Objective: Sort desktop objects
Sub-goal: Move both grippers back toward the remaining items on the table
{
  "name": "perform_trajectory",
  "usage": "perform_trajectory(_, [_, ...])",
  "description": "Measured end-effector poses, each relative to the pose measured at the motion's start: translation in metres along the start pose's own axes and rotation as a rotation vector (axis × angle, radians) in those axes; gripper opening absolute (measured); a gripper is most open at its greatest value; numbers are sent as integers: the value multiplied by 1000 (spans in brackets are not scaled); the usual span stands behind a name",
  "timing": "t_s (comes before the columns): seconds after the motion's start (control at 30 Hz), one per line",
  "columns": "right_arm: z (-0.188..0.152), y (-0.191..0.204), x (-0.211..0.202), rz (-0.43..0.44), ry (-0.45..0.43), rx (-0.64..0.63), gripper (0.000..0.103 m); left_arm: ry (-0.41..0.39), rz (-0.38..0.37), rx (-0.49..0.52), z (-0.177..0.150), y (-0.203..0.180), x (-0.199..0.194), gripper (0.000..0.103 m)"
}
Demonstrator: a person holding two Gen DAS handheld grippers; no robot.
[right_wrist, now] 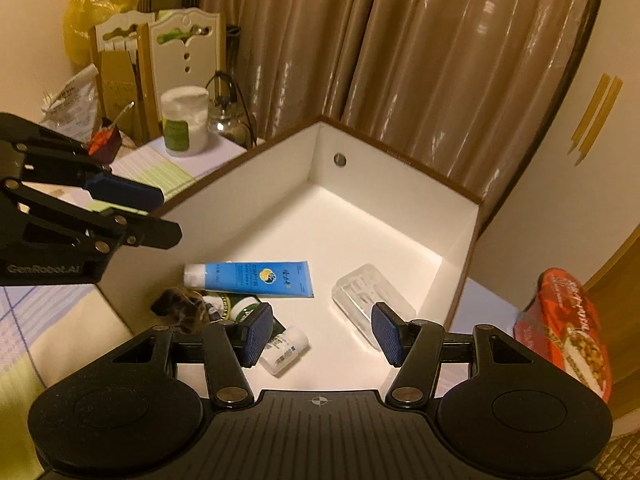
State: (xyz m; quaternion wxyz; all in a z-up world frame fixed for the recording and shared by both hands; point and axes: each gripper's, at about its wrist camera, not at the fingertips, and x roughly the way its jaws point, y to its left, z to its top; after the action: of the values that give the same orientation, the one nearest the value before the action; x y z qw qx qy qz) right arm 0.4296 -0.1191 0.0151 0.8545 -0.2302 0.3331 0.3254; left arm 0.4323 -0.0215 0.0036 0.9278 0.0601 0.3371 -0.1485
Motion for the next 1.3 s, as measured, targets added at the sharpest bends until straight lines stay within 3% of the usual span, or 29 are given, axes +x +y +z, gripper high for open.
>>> perform_trajectory(0.23, [-14,12,-46,0,-45,20,58,-16,-4,-5,-12,-9,-31,25])
perform_trajectory(0.5, [-59,28,-95,31,-57,129,58,-13,-14,-9,-42,-28,-73,25])
perform_trajectory(0.53, [-67,30,-99,32,-48,136,65,-9,-15,-11,-47,-30,-78,25])
perform_trajectory(0.57, [-74,33,-104,32,-41,143,96,-4,-15,-15,-52,-32,-83,25])
perform_trajectory(0.6, [-84,37,-109,22,-47,146,103,3,-17,-20,-57,-34,-87,26])
perform_trajectory(0.63, [-92,39,-113,27,-43,141,103,11,-19,-24,-62,-36,-91,28])
perform_trajectory(0.83, [-133,54,-129,36,22,141,103,78,-34,-57,-103,-53,-111,43])
perform_trajectory(0.93, [-152,60,-137,42,52,147,103,115,-41,-70,-125,-65,-118,64])
perform_trajectory(1.07, [-176,68,-146,48,87,164,103,147,-24,-74,-151,-79,-129,99])
perform_trajectory(1.3, [-208,78,-154,63,140,191,103,207,-13,-59,-180,-93,-140,102])
